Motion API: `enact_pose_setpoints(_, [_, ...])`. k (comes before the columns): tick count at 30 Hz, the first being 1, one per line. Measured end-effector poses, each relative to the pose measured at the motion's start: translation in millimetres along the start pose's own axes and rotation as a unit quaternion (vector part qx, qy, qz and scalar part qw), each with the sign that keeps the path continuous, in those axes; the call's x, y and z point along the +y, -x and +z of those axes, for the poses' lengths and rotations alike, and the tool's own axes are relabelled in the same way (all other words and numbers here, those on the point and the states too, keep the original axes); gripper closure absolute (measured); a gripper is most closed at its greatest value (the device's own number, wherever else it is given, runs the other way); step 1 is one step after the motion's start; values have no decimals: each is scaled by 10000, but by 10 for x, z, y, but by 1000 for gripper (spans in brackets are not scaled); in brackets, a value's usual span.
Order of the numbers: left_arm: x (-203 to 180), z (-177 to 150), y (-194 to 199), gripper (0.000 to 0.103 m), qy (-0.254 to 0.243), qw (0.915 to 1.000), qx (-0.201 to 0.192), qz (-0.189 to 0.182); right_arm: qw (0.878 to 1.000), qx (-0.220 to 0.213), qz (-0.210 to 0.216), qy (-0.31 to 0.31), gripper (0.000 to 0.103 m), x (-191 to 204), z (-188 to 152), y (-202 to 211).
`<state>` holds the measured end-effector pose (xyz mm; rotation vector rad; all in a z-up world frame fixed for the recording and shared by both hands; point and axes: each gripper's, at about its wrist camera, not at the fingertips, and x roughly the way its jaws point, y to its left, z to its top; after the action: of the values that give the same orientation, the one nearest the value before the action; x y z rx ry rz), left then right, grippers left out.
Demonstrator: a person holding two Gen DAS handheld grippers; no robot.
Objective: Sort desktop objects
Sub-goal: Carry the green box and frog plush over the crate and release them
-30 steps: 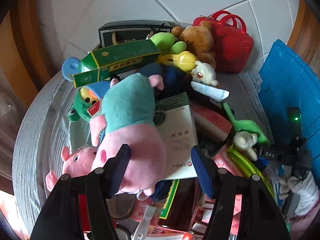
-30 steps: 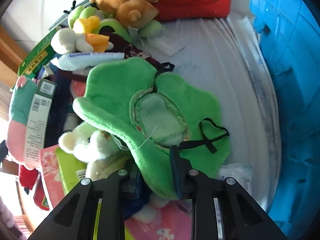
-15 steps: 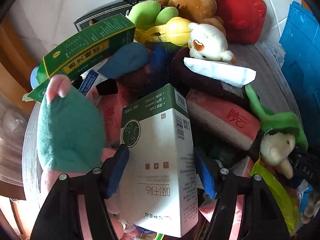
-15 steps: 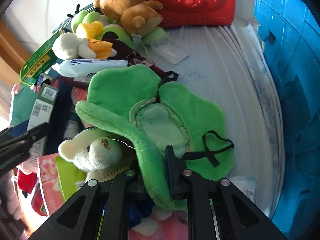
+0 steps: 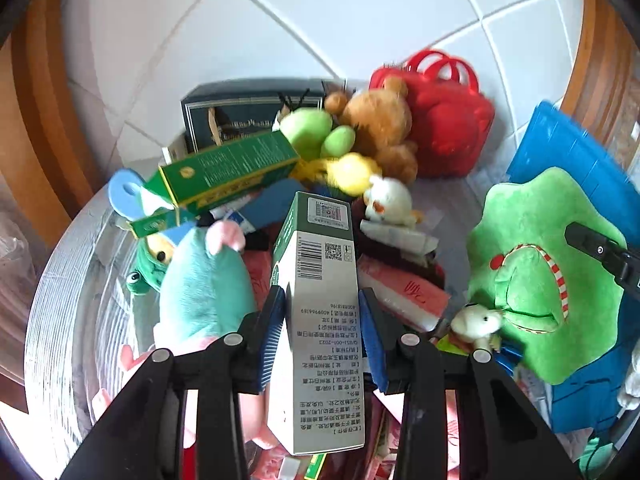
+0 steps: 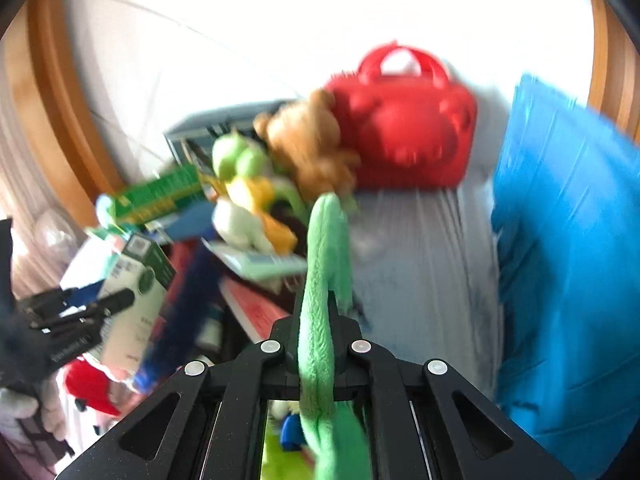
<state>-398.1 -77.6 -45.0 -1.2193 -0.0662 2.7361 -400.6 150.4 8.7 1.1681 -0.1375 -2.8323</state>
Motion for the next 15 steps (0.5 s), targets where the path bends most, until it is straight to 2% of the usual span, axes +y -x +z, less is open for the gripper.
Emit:
enact_pose_setpoints(7, [-108, 91, 534, 66, -49, 9982, -556, -232, 9985, -546, -49, 84, 97, 112, 183, 551])
enact_pose_setpoints(15, [-532, 117, 1111, 66, -303, 9927, -1049, -519, 9918, -1250, -241, 100, 98, 43, 287, 1391])
